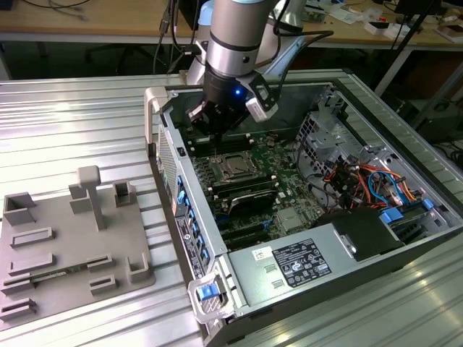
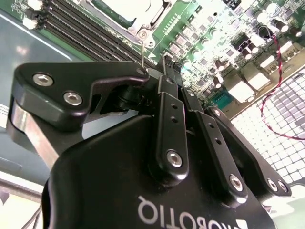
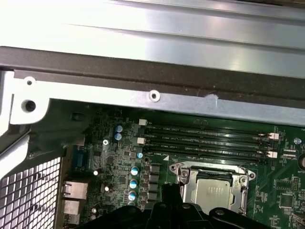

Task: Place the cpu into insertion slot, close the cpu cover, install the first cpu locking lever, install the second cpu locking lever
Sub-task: 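Install the first cpu locking lever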

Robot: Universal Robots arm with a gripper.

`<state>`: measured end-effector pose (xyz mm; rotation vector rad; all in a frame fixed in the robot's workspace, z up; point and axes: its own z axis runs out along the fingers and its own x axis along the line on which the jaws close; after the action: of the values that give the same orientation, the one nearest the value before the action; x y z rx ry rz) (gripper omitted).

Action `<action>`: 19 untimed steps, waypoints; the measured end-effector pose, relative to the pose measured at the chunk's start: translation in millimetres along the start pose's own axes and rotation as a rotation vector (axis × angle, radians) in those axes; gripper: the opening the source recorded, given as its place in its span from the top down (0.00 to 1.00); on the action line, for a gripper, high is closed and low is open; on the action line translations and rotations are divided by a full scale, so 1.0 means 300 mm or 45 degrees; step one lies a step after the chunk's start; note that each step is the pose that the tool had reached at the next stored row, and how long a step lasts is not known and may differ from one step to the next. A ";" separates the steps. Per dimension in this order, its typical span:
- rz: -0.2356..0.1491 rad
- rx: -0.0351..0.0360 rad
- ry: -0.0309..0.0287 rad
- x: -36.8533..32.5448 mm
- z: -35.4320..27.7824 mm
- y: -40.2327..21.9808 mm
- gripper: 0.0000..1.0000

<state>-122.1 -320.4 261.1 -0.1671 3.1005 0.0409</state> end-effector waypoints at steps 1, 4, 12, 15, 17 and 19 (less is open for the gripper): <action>-0.004 -0.0003 0.0000 -0.001 0.001 0.005 0.89; -0.014 -0.0011 0.0002 -0.001 0.005 0.015 0.89; -0.063 -0.0060 0.0011 0.006 0.015 0.037 0.89; -0.064 -0.0065 0.0026 -0.014 0.018 0.041 0.89; -0.065 -0.0067 0.0042 -0.037 0.020 0.038 0.89; -0.064 -0.0069 0.0053 -0.058 0.023 0.036 0.89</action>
<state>-105.8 -307.6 255.2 -0.2459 3.0990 0.0475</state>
